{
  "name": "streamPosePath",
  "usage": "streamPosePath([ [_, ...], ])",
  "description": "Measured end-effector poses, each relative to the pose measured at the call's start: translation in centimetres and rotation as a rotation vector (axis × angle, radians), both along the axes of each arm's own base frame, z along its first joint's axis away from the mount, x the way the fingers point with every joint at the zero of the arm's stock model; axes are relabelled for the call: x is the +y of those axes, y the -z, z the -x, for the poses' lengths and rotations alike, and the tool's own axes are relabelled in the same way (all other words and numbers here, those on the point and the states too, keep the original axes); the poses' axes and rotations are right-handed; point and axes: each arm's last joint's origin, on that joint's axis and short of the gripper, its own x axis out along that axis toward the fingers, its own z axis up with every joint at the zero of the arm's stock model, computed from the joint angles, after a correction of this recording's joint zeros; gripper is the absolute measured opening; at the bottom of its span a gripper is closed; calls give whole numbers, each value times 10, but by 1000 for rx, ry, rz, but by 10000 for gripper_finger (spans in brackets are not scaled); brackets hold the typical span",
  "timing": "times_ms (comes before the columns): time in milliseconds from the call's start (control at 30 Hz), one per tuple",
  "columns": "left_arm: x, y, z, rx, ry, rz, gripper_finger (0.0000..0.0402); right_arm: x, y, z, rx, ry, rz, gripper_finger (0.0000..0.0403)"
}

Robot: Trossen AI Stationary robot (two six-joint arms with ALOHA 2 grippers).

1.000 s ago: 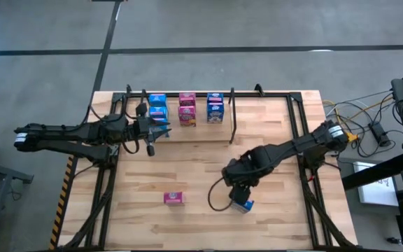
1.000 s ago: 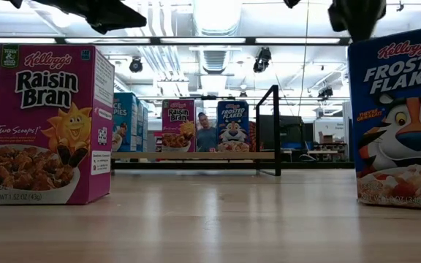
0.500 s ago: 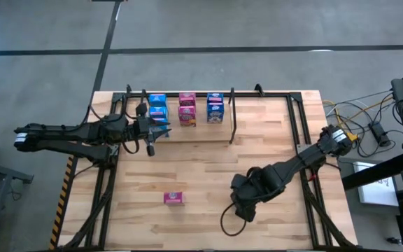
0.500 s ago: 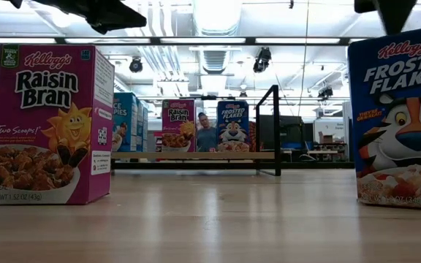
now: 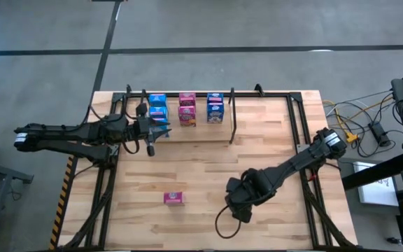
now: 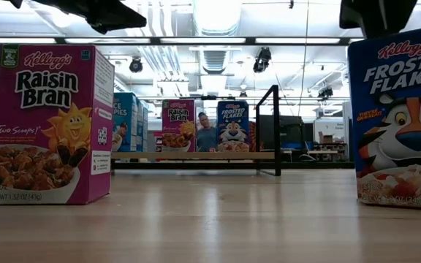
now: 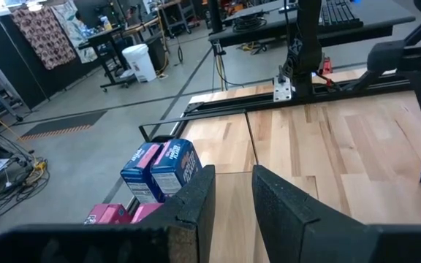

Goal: Stack cereal on shelf
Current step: Put the blue cereal box on the shelf aligned with the blue cereal box

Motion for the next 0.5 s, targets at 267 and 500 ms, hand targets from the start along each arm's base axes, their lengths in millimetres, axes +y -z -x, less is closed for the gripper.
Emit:
streamPosePath([
  [267, 0, 1, 0, 13, 0, 0, 75, 2, 10, -5, 10, -9, 17, 245],
  [500, 0, 4, -2, 29, 0, 1, 75, 2, 22, -12, 36, -66, 27, 244],
])
